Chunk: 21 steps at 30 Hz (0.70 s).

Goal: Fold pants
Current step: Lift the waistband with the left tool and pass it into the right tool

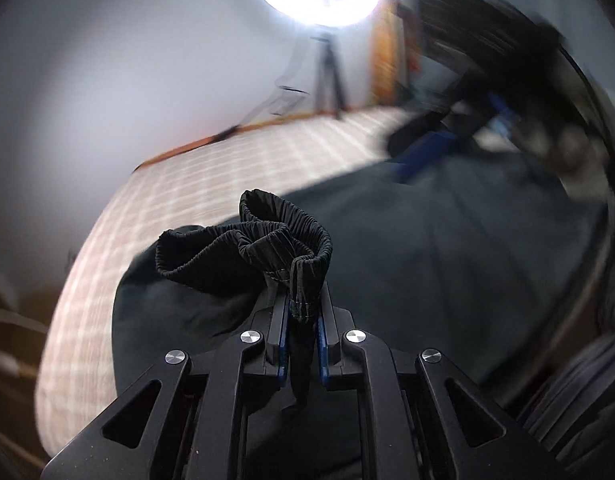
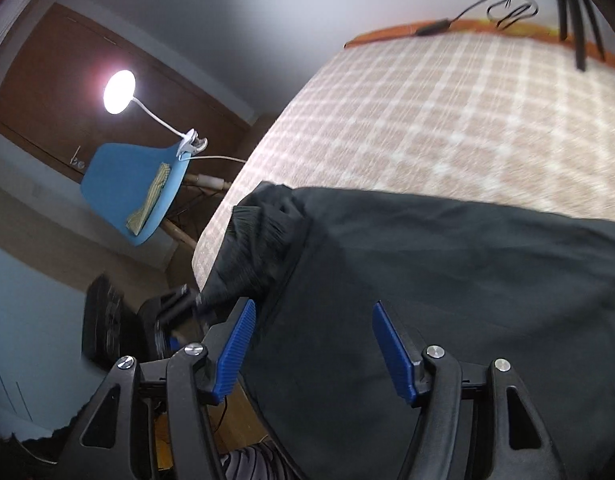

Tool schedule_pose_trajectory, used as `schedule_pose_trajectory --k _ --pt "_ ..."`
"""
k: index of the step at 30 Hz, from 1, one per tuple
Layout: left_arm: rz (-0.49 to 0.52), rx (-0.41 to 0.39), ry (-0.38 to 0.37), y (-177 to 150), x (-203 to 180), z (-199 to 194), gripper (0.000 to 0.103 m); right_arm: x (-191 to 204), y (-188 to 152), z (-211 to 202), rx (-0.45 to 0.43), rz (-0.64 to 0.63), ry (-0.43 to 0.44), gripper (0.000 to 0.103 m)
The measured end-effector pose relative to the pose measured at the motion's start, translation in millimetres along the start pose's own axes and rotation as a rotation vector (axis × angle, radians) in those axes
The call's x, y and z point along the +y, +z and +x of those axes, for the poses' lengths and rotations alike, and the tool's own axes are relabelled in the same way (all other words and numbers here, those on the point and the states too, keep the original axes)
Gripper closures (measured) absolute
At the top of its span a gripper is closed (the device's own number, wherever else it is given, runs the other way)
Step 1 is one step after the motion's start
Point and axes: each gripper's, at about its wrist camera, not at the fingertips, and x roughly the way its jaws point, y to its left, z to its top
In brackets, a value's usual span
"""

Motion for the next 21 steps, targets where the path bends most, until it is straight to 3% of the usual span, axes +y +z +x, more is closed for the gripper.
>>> schedule_pose_trajectory --k 6,14,21 --pt "0.179 0.035 0.029 -4.4 -35.1 6.7 0.093 3.6 2.3 32.8 0.035 0.034 0.044 0.037" --pt "0.259 0.032 0.061 -7.5 -63.8 8.7 0.093 41.0 20.3 74.3 0.124 -0.059 -0.058 0.035" --pt "0.276 0.019 0.077 -10.6 -73.8 2.5 0.093 61.2 23.2 100.3 0.199 -0.16 -0.223 0.032"
